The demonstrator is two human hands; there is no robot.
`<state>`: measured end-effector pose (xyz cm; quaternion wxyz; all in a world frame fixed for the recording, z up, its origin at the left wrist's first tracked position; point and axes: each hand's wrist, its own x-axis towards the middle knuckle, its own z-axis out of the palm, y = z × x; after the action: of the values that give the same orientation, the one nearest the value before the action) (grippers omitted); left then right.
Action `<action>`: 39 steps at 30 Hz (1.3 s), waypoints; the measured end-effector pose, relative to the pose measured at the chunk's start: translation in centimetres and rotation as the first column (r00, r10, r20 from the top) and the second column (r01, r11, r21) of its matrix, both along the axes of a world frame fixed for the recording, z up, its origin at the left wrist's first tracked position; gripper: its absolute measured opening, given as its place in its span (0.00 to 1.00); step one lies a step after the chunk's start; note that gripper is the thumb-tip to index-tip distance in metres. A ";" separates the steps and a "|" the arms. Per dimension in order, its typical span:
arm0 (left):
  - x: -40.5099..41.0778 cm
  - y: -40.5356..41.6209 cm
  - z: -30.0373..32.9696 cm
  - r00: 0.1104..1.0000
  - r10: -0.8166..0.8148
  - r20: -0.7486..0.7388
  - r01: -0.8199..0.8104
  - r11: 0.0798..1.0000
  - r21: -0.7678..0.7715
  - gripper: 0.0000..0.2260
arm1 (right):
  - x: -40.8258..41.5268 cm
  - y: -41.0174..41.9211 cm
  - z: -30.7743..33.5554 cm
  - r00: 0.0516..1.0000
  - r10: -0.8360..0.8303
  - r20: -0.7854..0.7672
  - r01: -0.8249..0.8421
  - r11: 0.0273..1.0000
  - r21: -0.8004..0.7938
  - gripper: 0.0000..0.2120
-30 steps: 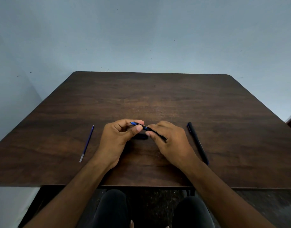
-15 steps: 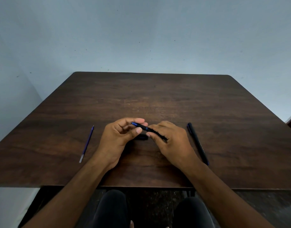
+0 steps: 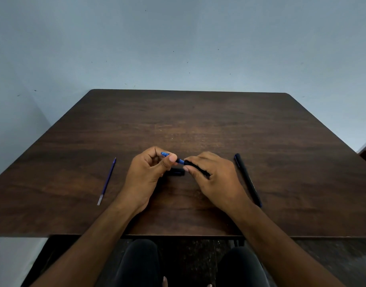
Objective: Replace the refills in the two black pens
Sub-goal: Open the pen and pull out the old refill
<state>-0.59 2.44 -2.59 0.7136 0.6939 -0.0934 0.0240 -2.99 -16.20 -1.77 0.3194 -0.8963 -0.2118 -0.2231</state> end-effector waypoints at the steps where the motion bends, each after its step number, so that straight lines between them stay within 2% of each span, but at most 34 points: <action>1: -0.1 0.0 0.0 1.000 -0.007 0.000 0.007 1.000 -0.008 0.13 | 0.0 0.0 0.0 1.000 -0.001 0.000 0.001 1.000 -0.007 0.12; 12: -0.3 0.1 0.1 1.000 -0.003 0.001 0.004 0.999 -0.038 0.12 | 0.0 0.2 -0.3 1.000 -0.013 0.009 0.013 0.999 0.049 0.15; 26: -0.3 0.3 0.1 0.999 0.043 0.021 -0.042 0.997 -0.057 0.10 | -0.5 0.1 0.1 0.998 -0.058 -0.001 0.058 0.997 0.056 0.09; 32: -0.3 0.6 0.4 0.999 0.015 0.031 -0.009 0.985 -0.174 0.09 | -0.5 0.0 0.2 0.998 -0.062 0.010 0.062 0.997 0.038 0.08; 39: -0.1 0.9 0.8 0.992 0.122 -0.007 -0.119 0.955 -0.273 0.11 | -0.5 -0.1 0.1 0.998 -0.062 0.019 0.060 0.996 0.064 0.09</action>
<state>-0.74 3.31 -1.78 0.7991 0.5932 -0.0503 0.0837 -3.46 -16.27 -1.63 0.3384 -0.8895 -0.1805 -0.2486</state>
